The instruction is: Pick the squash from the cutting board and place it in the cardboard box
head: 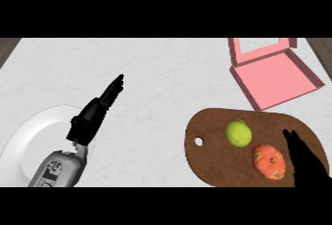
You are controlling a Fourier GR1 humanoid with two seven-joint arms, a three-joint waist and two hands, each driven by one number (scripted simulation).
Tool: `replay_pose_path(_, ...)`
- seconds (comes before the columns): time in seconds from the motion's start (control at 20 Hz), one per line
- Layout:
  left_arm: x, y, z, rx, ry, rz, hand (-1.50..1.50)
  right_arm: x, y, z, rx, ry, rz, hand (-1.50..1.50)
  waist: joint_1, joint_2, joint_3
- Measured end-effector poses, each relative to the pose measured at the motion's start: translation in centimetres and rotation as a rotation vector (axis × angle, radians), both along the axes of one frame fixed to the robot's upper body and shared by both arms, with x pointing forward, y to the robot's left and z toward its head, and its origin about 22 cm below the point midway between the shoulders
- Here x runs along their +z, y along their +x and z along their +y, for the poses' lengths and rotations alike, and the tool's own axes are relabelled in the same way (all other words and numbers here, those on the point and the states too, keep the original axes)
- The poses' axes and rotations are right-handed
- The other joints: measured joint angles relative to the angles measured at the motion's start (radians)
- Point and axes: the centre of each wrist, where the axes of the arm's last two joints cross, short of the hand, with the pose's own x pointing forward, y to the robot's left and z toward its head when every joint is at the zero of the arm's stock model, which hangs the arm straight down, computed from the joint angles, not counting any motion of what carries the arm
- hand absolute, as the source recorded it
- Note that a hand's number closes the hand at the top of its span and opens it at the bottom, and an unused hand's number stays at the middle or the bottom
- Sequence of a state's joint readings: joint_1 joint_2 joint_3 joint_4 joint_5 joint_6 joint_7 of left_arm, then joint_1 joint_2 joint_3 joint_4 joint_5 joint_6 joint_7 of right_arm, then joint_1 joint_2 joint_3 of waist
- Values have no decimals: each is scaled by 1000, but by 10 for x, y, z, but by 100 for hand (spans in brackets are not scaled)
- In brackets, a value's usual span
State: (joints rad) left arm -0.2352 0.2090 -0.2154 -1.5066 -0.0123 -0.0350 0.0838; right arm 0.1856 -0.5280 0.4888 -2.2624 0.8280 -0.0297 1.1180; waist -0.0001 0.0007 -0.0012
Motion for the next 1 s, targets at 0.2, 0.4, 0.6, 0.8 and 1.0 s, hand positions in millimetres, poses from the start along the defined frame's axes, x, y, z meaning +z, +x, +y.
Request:
replay_pose_path(0.2,-9,2,0,5,-5,0,0,-14,4,0,-21,-6,39,-150,-3,0,1)
replay_pose_path(0.4,-1,-3,1,-4,-12,3,0,-22,9,-2,-42,-15,41,-150,-1,-1,1)
replay_pose_path(0.6,-7,-5,0,-2,-13,3,0,-25,17,0,-50,-30,21,-150,-2,-1,1)
replay_pose_path(0.8,1,-8,4,-2,-12,-5,0,-35,18,-1,-65,-36,48,-150,-2,-1,1)
replay_pose_path(1.0,-4,-4,1,0,-7,-3,0,-38,18,-1,-64,-26,77,-150,-3,-1,1)
